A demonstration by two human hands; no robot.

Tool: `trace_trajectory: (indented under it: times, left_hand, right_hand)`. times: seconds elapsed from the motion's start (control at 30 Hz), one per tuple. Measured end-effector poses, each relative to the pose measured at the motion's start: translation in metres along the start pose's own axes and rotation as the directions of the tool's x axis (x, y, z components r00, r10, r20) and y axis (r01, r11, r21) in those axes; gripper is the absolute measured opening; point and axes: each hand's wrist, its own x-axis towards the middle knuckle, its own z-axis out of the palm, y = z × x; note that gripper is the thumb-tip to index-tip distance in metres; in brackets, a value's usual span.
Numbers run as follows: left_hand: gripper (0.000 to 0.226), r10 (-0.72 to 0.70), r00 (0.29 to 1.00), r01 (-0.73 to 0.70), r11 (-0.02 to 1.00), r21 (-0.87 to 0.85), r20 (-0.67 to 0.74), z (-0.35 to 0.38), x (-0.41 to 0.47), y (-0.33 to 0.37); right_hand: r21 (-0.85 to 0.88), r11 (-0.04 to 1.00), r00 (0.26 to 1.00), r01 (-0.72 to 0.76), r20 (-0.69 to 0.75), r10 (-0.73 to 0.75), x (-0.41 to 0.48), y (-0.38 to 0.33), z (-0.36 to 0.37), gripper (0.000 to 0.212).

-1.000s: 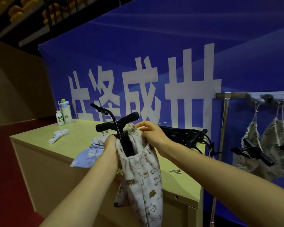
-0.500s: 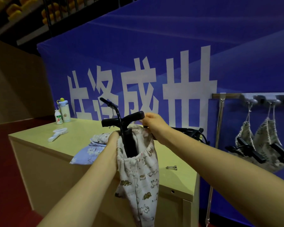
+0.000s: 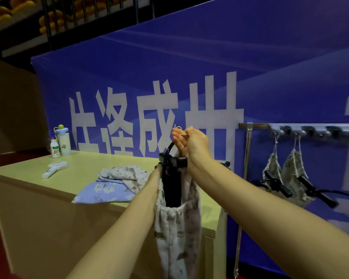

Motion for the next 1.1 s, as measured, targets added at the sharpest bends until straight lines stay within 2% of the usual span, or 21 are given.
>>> trace_trajectory:
  times: [0.03,0.1,0.17,0.23,0.3,0.4,0.5,0.63,0.7,0.83,0.93,1.03,1.1]
  left_hand:
    - [0.048,0.011,0.999,-0.013,0.998,-0.063,-0.031,0.002,-0.002,-0.004]
    - [0.067,-0.039,0.999,0.039,0.978,-0.204,0.001,0.006,-0.017,-0.005]
    - [0.077,-0.081,0.981,0.115,0.974,-0.193,0.176,0.014,-0.03,-0.006]
    - [0.061,-0.046,0.956,0.076,0.993,-0.092,0.289,0.019,-0.04,0.0]
    - [0.042,-0.02,0.942,0.034,0.999,-0.035,0.335,0.022,-0.043,0.009]
    - [0.038,-0.033,0.956,0.004,0.995,0.099,0.291,0.027,-0.036,0.011]
    - [0.033,-0.025,0.97,-0.023,0.981,0.192,0.241,0.03,-0.034,0.004]
    - [0.02,-0.042,0.986,0.018,0.989,0.147,0.159,0.058,-0.031,-0.007]
    - [0.01,-0.025,0.987,0.0,0.988,0.152,0.157,0.078,-0.031,-0.014]
    - [0.023,0.018,0.983,-0.043,0.99,0.135,0.182,0.111,-0.044,-0.026]
    - [0.018,0.001,0.98,-0.032,0.988,0.151,0.201,0.137,-0.047,-0.035]
    - [0.031,-0.026,0.973,-0.009,0.989,0.151,0.229,0.168,-0.049,-0.044]
    - [0.032,-0.046,0.959,0.003,0.988,0.153,0.28,0.189,-0.054,-0.051]
  right_hand:
    - [0.015,0.999,0.999,0.037,-0.033,-0.037,-0.003,0.0,0.0,0.031]
    - [0.02,0.996,0.992,0.091,-0.087,-0.089,-0.008,0.001,0.002,0.031]
    - [-0.01,0.993,0.988,0.118,-0.099,-0.118,-0.013,0.004,0.006,0.035]
    - [-0.073,0.986,0.985,0.147,-0.075,-0.153,-0.02,0.004,0.009,0.036]
    - [-0.144,0.97,0.978,0.196,-0.041,-0.204,-0.025,-0.002,0.008,0.03]
    - [-0.24,0.932,0.961,0.273,0.015,-0.278,-0.03,-0.025,-0.011,0.017]
    - [-0.288,0.912,0.951,0.291,-0.021,-0.31,-0.034,-0.047,-0.039,0.016]
    - [-0.34,0.885,0.924,0.318,-0.099,-0.37,-0.044,-0.059,-0.077,0.017]
    - [-0.356,0.858,0.904,0.371,-0.07,-0.421,-0.053,-0.065,-0.092,0.018]
    - [-0.354,0.817,0.88,0.455,0.035,-0.474,-0.071,-0.078,-0.113,0.02]
    - [-0.349,0.828,0.872,0.439,-0.057,-0.486,-0.066,-0.091,-0.135,0.027]
    - [-0.347,0.857,0.87,0.382,-0.178,-0.46,-0.051,-0.106,-0.168,0.037]
    - [-0.326,0.882,0.876,0.341,-0.231,-0.424,-0.042,-0.116,-0.191,0.042]
